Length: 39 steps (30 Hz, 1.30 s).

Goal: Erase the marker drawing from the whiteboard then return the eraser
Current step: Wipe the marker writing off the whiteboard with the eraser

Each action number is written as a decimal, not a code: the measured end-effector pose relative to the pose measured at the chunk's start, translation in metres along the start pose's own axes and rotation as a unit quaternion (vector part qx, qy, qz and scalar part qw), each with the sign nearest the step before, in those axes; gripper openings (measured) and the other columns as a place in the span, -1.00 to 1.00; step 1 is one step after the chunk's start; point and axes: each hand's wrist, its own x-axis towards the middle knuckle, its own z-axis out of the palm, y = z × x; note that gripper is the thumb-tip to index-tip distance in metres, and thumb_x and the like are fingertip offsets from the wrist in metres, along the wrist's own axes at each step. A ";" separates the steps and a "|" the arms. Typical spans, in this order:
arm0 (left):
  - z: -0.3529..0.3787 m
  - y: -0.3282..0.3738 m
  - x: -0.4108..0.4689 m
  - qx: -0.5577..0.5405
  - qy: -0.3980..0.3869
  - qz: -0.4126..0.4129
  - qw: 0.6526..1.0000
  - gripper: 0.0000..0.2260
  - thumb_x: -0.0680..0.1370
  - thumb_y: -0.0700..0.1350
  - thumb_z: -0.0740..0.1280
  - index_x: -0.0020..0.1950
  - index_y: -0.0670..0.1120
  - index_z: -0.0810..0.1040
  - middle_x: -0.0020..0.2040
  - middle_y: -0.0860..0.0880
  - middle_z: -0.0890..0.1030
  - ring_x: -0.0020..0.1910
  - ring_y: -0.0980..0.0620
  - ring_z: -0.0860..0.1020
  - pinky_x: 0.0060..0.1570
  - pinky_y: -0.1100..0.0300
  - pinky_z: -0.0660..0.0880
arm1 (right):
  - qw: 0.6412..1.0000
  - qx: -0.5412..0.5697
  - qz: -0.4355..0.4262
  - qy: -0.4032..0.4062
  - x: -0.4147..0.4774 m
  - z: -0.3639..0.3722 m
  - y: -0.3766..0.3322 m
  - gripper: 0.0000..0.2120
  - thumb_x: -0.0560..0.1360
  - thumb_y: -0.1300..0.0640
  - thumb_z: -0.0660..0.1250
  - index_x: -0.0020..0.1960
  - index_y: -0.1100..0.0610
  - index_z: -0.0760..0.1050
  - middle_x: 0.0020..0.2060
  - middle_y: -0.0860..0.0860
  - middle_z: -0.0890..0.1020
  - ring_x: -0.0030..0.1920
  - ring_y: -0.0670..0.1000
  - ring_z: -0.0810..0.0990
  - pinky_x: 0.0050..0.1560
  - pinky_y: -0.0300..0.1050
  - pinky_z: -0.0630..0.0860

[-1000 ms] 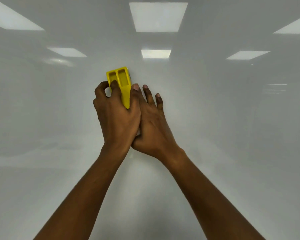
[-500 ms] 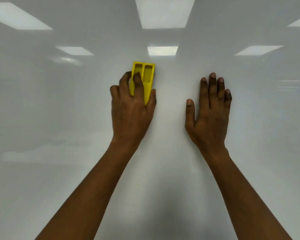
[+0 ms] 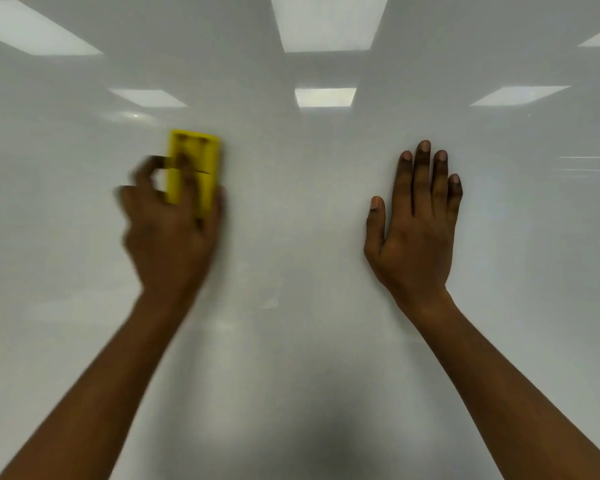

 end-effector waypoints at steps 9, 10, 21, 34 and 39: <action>0.006 -0.015 -0.037 -0.014 -0.018 0.081 0.996 -0.55 0.72 0.13 0.30 0.55 -0.05 0.47 0.46 -0.23 0.49 0.10 -0.32 0.55 -0.33 -0.07 0.53 | 1.000 0.010 -0.007 0.020 0.000 0.000 0.006 -0.40 0.74 -0.06 0.06 0.67 0.23 0.12 0.65 0.21 0.18 0.67 0.22 0.10 0.67 0.20 0.06; 0.005 -0.033 -0.033 -0.008 -0.016 0.038 0.999 -0.53 0.73 0.15 0.28 0.58 -0.03 0.43 0.48 -0.23 0.46 0.14 -0.32 0.52 -0.31 -0.12 0.52 | 1.000 0.008 -0.008 0.019 0.000 0.000 0.006 -0.40 0.74 -0.06 0.06 0.67 0.23 0.12 0.65 0.22 0.18 0.67 0.22 0.10 0.67 0.21 0.07; 0.004 -0.030 -0.057 -0.017 -0.008 -0.007 1.000 -0.53 0.72 0.17 0.26 0.54 -0.07 0.44 0.47 -0.24 0.44 0.13 -0.31 0.52 -0.26 -0.12 0.52 | 1.000 -0.003 -0.007 0.019 -0.001 0.002 0.002 -0.40 0.74 -0.06 0.02 0.67 0.24 0.09 0.65 0.23 0.16 0.67 0.25 0.09 0.67 0.22 0.05; 0.001 -0.114 -0.075 -0.024 0.026 -0.232 0.972 -0.46 0.71 0.23 0.26 0.58 -0.07 0.46 0.45 -0.26 0.45 0.26 -0.26 0.44 -0.01 -0.21 0.52 | 1.000 0.003 -0.005 0.030 -0.002 0.003 0.003 -0.41 0.74 -0.06 0.04 0.67 0.23 0.12 0.65 0.22 0.19 0.66 0.24 0.12 0.67 0.21 0.07; 0.004 -0.077 -0.085 -0.038 0.024 -0.221 0.974 -0.50 0.71 0.16 0.32 0.57 -0.09 0.48 0.43 -0.28 0.47 0.21 -0.30 0.50 -0.02 -0.19 0.52 | 1.000 -0.007 -0.001 0.026 -0.002 0.003 0.001 -0.40 0.74 -0.07 0.02 0.67 0.23 0.10 0.65 0.22 0.17 0.67 0.24 0.11 0.67 0.20 0.05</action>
